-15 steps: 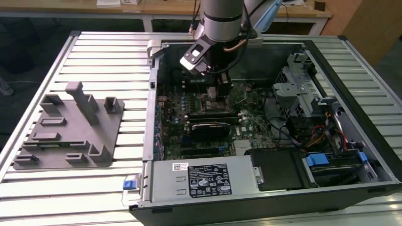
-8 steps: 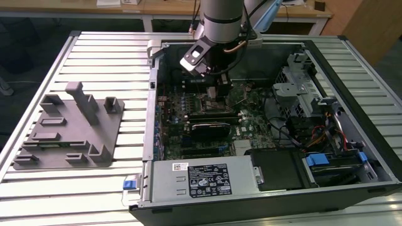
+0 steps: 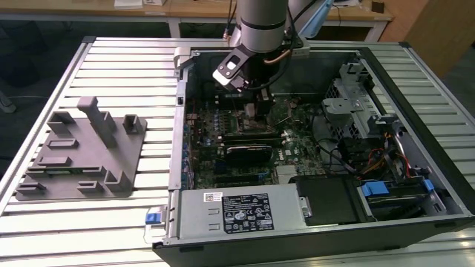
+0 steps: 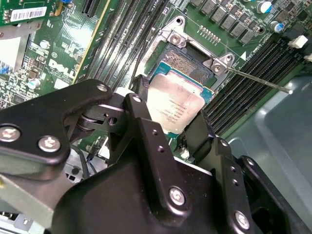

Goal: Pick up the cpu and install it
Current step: 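Place the cpu into insertion slot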

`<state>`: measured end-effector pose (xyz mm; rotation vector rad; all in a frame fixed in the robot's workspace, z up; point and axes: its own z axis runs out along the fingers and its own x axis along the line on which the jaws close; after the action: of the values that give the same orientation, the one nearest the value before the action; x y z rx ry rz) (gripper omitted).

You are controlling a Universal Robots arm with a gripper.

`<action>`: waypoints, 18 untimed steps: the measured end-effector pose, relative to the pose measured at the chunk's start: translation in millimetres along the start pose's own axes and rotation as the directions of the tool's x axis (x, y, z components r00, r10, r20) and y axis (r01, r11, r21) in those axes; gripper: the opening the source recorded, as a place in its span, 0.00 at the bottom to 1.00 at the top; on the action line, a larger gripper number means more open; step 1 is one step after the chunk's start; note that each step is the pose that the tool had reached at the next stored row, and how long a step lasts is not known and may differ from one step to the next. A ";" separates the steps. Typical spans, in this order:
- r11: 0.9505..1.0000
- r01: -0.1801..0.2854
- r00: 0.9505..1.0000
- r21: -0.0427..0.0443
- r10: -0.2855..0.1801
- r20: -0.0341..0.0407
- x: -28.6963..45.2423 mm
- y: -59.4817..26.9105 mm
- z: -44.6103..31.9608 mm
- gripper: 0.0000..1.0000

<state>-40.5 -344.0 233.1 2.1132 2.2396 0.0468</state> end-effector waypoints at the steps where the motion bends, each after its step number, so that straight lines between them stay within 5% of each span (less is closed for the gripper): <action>1: 1.000 0.000 1.000 0.000 0.000 0.000 0.0 0.0 0.3 0.55; 18: 1.000 0.000 1.000 0.000 0.000 0.001 0.1 -0.2 3.3 0.55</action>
<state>-40.4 -344.0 229.8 2.1125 2.2390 0.0453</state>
